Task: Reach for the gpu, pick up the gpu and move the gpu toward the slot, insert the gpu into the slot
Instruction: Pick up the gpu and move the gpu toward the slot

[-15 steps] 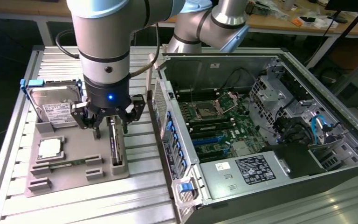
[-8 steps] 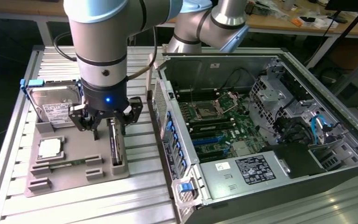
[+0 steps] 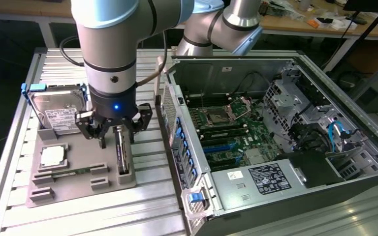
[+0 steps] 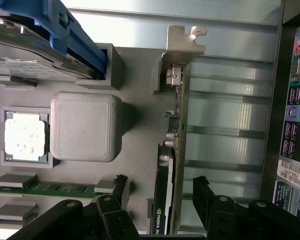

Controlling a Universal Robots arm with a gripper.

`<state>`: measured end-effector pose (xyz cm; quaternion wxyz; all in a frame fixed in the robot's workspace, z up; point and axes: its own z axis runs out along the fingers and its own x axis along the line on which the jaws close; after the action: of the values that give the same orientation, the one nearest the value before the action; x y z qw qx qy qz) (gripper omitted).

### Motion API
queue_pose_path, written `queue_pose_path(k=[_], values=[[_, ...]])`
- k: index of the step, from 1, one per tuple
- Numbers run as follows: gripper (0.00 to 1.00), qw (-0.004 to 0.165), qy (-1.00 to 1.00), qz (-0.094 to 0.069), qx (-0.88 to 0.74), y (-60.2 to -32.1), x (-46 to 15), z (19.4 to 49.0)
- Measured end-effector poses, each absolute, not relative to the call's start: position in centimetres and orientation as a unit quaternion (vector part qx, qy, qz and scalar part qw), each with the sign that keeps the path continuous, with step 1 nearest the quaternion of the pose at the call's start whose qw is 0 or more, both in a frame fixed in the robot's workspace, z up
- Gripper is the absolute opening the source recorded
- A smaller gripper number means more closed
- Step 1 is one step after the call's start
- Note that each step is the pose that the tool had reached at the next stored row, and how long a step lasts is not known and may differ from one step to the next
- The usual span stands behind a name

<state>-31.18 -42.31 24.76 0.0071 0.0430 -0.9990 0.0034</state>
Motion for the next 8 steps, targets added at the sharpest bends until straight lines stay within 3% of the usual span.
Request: queue_pose_path(k=[4,6,8], values=[[0.62,0.007,-0.999,0.003,0.043,-42.31,-31.17,24.49],[0.49,0.007,-0.999,0.003,0.043,-42.31,-31.18,24.41],[0.49,0.007,-0.999,0.003,0.043,-42.31,-31.17,24.34]])
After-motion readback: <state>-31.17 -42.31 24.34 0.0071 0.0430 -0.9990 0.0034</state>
